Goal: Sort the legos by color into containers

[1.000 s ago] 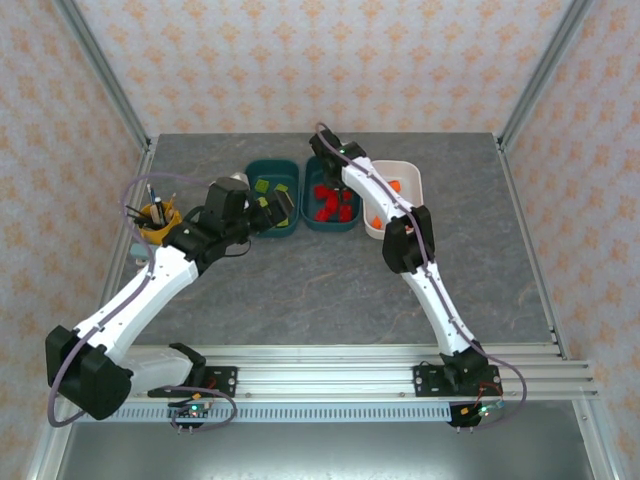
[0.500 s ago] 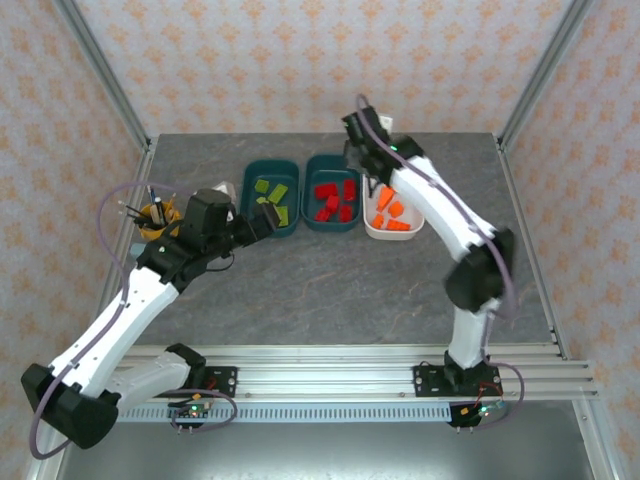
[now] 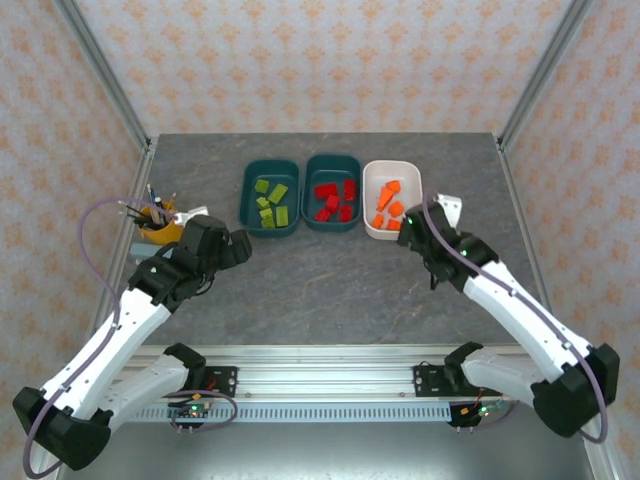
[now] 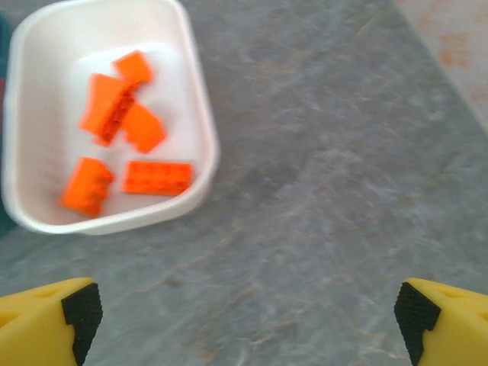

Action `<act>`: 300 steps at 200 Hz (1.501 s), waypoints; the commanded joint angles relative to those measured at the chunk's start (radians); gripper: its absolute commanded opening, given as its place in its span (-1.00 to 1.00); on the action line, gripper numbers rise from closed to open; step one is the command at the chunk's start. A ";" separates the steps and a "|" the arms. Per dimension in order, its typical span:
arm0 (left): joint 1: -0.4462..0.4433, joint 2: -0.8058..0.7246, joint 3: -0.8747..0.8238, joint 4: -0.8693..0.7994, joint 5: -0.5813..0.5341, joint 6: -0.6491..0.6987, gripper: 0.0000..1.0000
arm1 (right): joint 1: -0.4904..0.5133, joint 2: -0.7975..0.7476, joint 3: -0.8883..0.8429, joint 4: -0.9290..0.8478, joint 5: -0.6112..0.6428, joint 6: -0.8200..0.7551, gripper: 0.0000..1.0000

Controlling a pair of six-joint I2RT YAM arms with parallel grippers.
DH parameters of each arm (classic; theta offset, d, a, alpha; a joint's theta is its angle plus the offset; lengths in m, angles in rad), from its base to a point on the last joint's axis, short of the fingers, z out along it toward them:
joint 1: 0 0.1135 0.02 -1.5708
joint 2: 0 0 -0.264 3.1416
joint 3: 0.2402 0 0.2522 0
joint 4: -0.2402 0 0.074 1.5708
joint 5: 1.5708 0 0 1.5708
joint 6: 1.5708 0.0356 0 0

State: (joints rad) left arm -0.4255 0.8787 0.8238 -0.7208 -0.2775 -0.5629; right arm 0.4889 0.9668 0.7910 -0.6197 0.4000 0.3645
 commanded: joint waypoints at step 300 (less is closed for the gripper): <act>0.370 0.618 -0.406 1.483 0.128 0.565 1.00 | -0.438 0.550 -0.389 1.422 -0.208 -0.377 0.99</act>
State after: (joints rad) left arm -0.0631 1.4998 0.4049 0.7181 -0.1410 -0.0059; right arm 0.0452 1.5120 0.3782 0.7937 0.1860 -0.0025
